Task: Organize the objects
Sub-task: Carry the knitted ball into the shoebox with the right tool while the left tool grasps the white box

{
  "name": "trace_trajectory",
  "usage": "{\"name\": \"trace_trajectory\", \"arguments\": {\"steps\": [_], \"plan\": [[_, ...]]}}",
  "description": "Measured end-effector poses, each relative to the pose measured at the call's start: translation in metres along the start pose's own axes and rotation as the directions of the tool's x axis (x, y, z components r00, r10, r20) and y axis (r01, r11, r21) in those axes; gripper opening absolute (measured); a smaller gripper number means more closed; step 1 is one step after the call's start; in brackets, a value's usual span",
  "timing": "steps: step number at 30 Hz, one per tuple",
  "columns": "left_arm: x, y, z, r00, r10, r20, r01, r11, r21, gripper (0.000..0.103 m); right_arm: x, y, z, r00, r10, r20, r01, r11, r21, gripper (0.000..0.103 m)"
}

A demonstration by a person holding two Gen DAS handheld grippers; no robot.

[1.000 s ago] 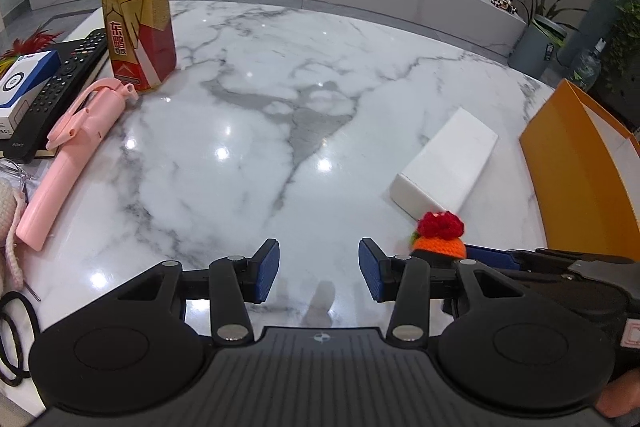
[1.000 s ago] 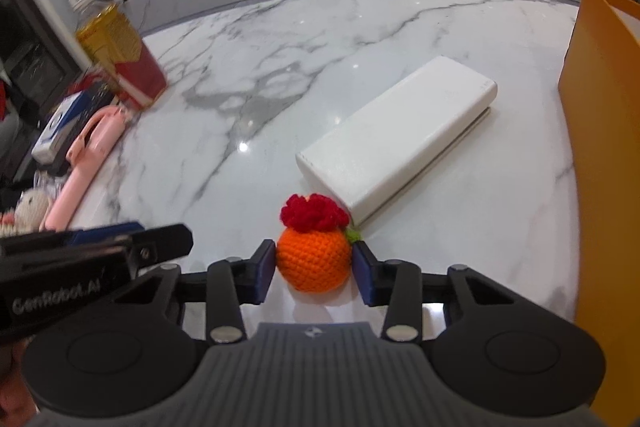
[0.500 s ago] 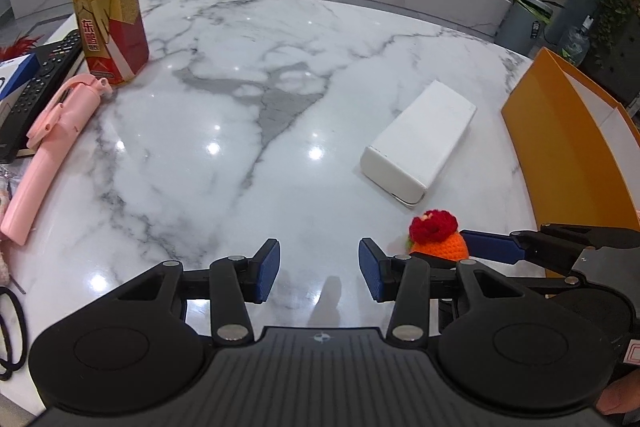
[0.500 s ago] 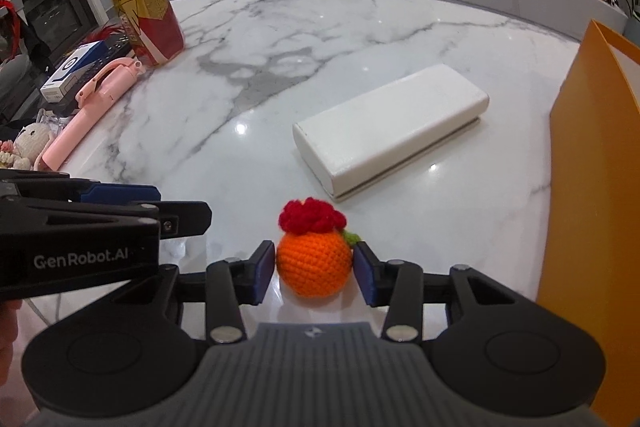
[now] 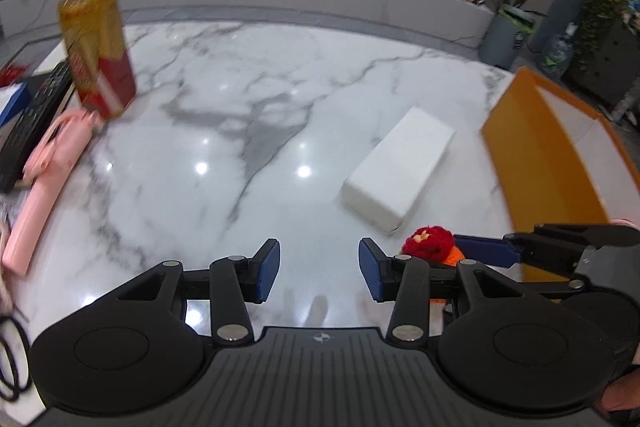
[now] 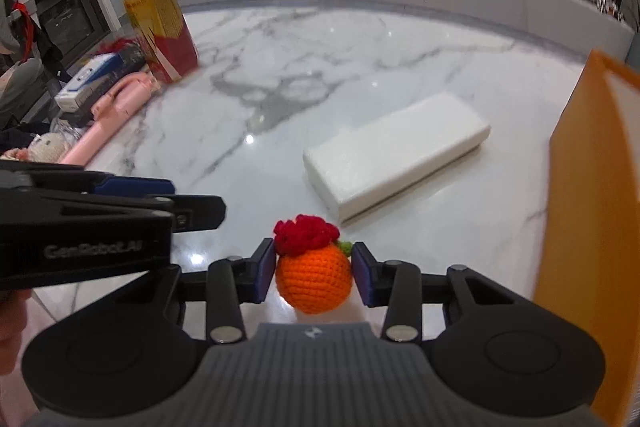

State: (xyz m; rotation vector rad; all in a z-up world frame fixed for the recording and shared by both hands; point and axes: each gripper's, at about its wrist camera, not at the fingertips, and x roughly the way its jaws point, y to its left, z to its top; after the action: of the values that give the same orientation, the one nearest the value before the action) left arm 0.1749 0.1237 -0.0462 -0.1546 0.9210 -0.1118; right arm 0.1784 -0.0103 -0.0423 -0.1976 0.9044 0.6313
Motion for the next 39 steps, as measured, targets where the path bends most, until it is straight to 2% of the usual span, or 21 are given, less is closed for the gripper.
{"name": "trace_trajectory", "arguments": {"steps": [9,17,20,21,24,29,33,36,39], "plan": [[-0.018,-0.041,0.040,0.988,-0.145,0.045,0.139,0.982,0.132,0.052,-0.065,-0.037,0.030,0.996,-0.013,0.086,0.018,0.998,-0.060,0.043],[0.022,-0.090,0.057,0.987,-0.158,-0.015,0.154,0.929,0.338,0.059,-0.112,-0.106,0.034,0.993,-0.046,0.108,0.047,0.999,-0.004,0.043],[0.048,-0.104,0.058,0.991,-0.122,-0.048,0.131,0.899,0.418,0.064,-0.123,-0.141,0.033,0.993,-0.074,0.087,0.070,0.997,0.044,0.043],[0.058,-0.108,0.059,0.993,-0.104,-0.064,0.121,0.889,0.441,0.065,-0.129,-0.167,0.032,0.992,-0.107,0.062,0.102,0.992,0.078,0.043],[0.083,-0.113,0.058,0.994,-0.051,-0.096,0.092,0.871,0.482,0.065,-0.130,-0.189,0.030,0.988,-0.151,0.029,0.148,0.986,0.081,0.043],[0.110,-0.127,0.048,0.995,0.055,-0.086,0.006,0.811,0.585,0.069,-0.116,-0.230,0.015,0.970,-0.225,-0.090,0.232,0.970,0.075,0.043],[0.118,-0.135,0.039,0.992,0.096,-0.078,-0.024,0.770,0.638,0.072,-0.100,-0.247,0.002,0.947,-0.289,-0.141,0.297,0.954,0.037,0.043],[0.126,-0.139,0.039,0.989,0.129,-0.078,-0.047,0.755,0.654,0.073,-0.088,-0.253,-0.002,0.931,-0.329,-0.157,0.333,0.943,-0.006,0.043],[0.134,-0.140,0.041,0.985,0.150,-0.080,-0.062,0.753,0.655,0.073,-0.075,-0.256,-0.004,0.913,-0.368,-0.175,0.363,0.930,-0.063,0.043]]}}
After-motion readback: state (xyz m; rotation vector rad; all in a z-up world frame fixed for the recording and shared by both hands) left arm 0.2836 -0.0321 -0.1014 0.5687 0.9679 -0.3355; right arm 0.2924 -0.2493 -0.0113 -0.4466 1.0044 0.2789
